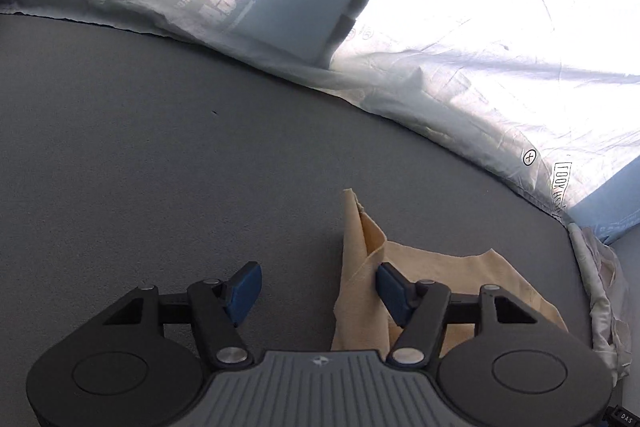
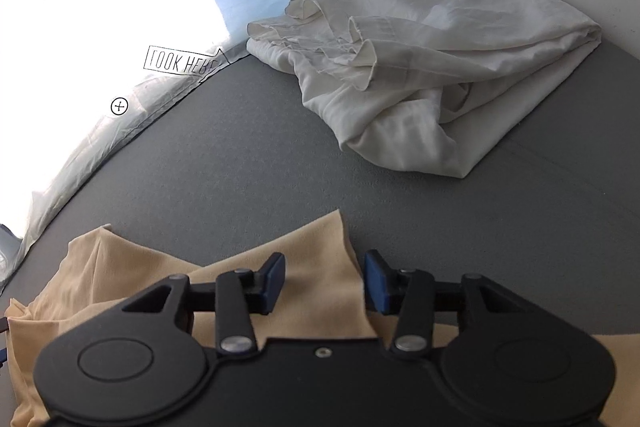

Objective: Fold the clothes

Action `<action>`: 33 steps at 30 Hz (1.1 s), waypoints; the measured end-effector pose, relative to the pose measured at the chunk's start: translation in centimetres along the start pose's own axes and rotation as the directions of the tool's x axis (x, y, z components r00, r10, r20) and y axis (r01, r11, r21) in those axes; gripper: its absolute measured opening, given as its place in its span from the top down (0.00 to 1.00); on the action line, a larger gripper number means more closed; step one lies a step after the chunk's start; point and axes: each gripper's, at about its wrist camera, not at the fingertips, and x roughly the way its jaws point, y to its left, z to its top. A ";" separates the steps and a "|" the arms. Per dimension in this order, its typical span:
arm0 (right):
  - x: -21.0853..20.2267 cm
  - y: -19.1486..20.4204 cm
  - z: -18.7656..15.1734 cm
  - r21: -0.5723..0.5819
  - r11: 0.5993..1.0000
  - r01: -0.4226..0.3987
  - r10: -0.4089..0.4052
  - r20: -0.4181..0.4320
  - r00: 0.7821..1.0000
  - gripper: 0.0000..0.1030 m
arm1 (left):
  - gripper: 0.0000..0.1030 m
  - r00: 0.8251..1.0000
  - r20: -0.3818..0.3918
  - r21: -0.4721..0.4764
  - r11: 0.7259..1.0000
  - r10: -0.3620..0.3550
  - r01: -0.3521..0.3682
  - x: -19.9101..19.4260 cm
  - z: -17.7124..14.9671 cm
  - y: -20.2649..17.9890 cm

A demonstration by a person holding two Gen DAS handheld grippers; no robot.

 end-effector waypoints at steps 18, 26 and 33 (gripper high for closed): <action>-4.2 0.4 3.9 -0.134 0.991 0.018 0.004 0.164 0.986 0.97 | 0.96 0.989 0.143 0.088 0.994 0.047 -0.060 0.2 0.7 -2.7; 0.1 -1.7 1.3 -0.052 0.993 0.102 -0.100 0.039 0.994 0.80 | 0.44 0.980 0.105 0.095 0.979 0.169 -0.179 0.7 0.2 -1.3; -0.8 -2.6 1.5 0.013 0.998 0.053 -0.054 0.062 0.997 0.54 | 0.28 0.980 0.094 0.019 0.984 0.173 -0.176 -4.6 -1.9 -0.7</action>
